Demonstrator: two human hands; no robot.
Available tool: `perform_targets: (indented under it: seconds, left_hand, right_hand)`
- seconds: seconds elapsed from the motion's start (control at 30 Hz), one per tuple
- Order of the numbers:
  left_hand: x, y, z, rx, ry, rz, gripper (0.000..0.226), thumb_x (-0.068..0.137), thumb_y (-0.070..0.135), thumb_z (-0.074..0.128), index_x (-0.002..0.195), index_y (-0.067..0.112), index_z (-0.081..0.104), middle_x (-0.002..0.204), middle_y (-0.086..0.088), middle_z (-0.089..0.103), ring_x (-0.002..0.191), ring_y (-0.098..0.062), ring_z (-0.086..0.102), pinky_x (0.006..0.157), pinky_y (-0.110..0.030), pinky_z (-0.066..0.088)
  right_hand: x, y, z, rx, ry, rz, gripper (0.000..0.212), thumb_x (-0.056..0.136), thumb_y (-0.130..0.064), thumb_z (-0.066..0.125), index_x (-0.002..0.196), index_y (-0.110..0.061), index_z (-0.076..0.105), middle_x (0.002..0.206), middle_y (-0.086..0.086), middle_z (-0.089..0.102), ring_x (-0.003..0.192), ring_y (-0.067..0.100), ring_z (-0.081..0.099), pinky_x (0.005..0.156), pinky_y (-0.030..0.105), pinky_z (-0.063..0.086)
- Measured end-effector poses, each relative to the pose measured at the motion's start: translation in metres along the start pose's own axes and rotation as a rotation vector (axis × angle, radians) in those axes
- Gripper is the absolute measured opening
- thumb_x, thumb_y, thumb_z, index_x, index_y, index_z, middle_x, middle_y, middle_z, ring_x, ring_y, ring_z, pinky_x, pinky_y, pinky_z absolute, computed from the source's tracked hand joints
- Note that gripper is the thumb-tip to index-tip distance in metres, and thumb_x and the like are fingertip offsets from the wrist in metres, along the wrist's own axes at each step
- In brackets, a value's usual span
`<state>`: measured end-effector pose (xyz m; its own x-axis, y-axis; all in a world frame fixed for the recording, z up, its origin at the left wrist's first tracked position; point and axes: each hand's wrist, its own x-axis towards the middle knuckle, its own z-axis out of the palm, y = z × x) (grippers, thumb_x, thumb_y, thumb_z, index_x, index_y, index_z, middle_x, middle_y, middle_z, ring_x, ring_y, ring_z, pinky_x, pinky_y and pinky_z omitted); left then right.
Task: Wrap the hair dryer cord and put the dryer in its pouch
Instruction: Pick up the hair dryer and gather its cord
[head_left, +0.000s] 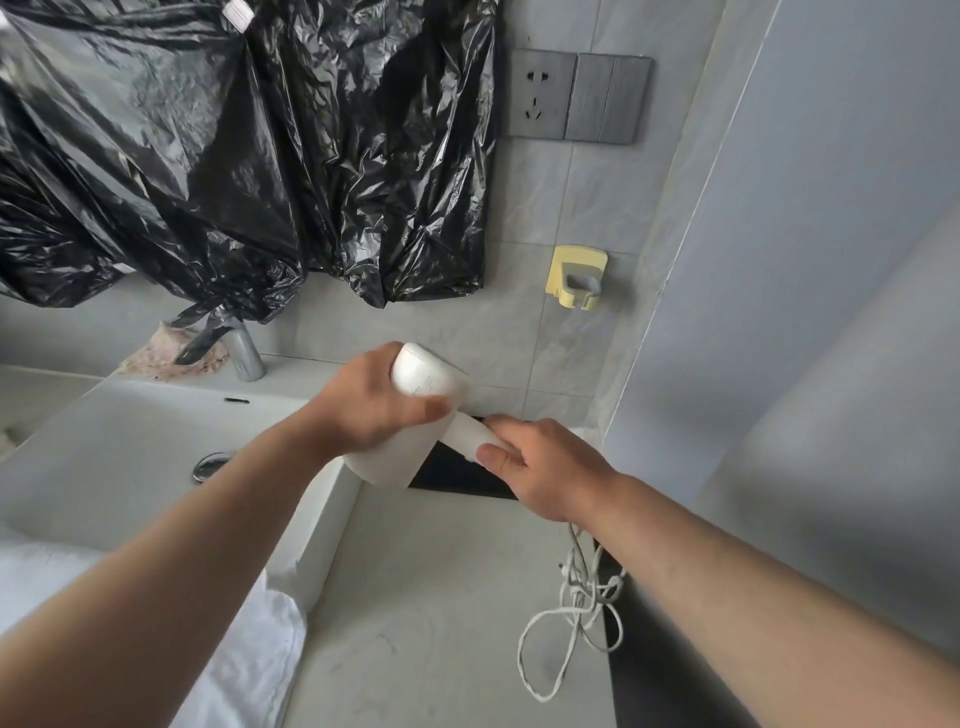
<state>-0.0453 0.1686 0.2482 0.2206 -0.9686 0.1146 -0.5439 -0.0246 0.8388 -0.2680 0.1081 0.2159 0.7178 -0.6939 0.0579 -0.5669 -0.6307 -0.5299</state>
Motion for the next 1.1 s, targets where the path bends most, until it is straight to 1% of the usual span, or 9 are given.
perform_targets:
  seconds: [0.13,0.33,0.47,0.6,0.73,0.83,0.93,1.0,1.1]
  left_hand:
    - [-0.002,0.004,0.001,-0.026,0.029,-0.026,0.063,0.048,0.063,0.073,0.098,0.025,0.063,0.092,0.001,0.071,0.086,-0.019,0.068,0.074,-0.038,0.055]
    - [-0.019,-0.001,-0.017,-0.207,0.149,-0.103,0.065,0.050,0.057,0.076,0.101,0.020,0.065,0.095,-0.011,0.071,0.082,-0.029,0.069,0.069,-0.047,0.059]
    - [-0.036,-0.008,-0.035,-0.376,0.249,-0.158,0.060,0.051,0.053,0.074,0.098,0.017,0.065,0.086,-0.012,0.069,0.071,-0.028,0.067,0.057,-0.041,0.057]
    - [-0.053,-0.012,-0.034,-0.519,0.304,-0.198,0.061,0.053,0.052,0.073,0.102,0.018,0.063,0.091,-0.016,0.068,0.072,-0.031,0.067,0.064,-0.048,0.057]
    - [-0.068,-0.015,-0.026,-0.631,0.279,-0.214,0.052,0.062,0.047,0.073,0.106,0.021,0.063,0.090,-0.011,0.071,0.072,-0.023,0.070,0.062,-0.042,0.058]
    - [-0.079,-0.019,-0.022,-0.692,0.234,-0.182,0.052,0.067,0.044,0.072,0.112,0.020,0.063,0.090,-0.008,0.074,0.080,-0.025,0.070,0.063,-0.041,0.060]
    - [-0.082,-0.028,-0.021,-0.776,0.250,-0.214,0.057,0.067,0.046,0.071,0.116,0.019,0.062,0.094,-0.009,0.074,0.079,-0.024,0.072,0.064,-0.041,0.060]
    - [-0.080,-0.035,-0.021,-0.826,0.246,-0.262,0.054,0.072,0.044,0.068,0.118,0.016,0.061,0.096,-0.013,0.072,0.080,-0.027,0.071,0.067,-0.042,0.059]
    - [-0.076,-0.035,-0.023,-0.790,0.209,-0.258,0.063,0.058,0.047,0.075,0.111,0.016,0.062,0.098,-0.018,0.068,0.077,-0.024,0.071,0.077,-0.046,0.053]
  right_hand:
    - [-0.001,-0.001,-0.007,0.032,0.028,0.011,0.030,0.088,-0.056,0.045,0.097,-0.030,0.058,0.075,-0.004,0.062,0.071,0.019,0.060,0.064,0.039,0.053]
    - [-0.016,0.013,-0.019,0.244,0.042,0.137,0.021,0.080,-0.047,0.063,0.083,-0.026,0.064,0.074,-0.004,0.064,0.063,0.013,0.060,0.057,0.032,0.049]
    - [-0.031,0.023,-0.024,0.507,-0.031,0.190,0.016,0.090,-0.029,0.064,0.103,-0.021,0.066,0.086,0.005,0.073,0.082,0.016,0.071,0.083,0.037,0.057]
    - [-0.034,0.006,-0.026,0.559,0.055,0.162,0.026,0.098,-0.035,0.051,0.091,-0.017,0.069,0.071,0.001,0.064,0.072,0.011,0.063,0.087,0.035,0.052]
    - [-0.031,-0.017,-0.030,0.595,0.181,0.162,0.039,0.099,-0.039,0.047,0.067,-0.020,0.059,0.081,0.019,0.068,0.084,0.022,0.068,0.081,0.028,0.044]
    - [-0.028,-0.032,-0.031,0.767,0.187,0.174,0.042,0.101,-0.043,0.042,0.083,-0.011,0.063,0.053,0.009,0.050,0.056,0.010,0.060,0.077,0.028,0.042]
    - [-0.020,-0.038,-0.032,0.742,0.155,0.158,0.050,0.098,-0.049,0.043,0.099,-0.003,0.063,0.048,-0.001,0.043,0.047,0.006,0.049,0.077,0.032,0.041]
    - [-0.013,-0.043,-0.037,0.689,0.134,0.145,0.049,0.096,-0.049,0.047,0.095,-0.003,0.060,0.049,-0.001,0.044,0.048,0.013,0.044,0.074,0.036,0.042]
    - [-0.002,-0.053,-0.046,0.676,0.169,0.153,0.041,0.097,-0.044,0.048,0.082,-0.007,0.053,0.047,0.000,0.045,0.046,0.017,0.042,0.067,0.040,0.042]
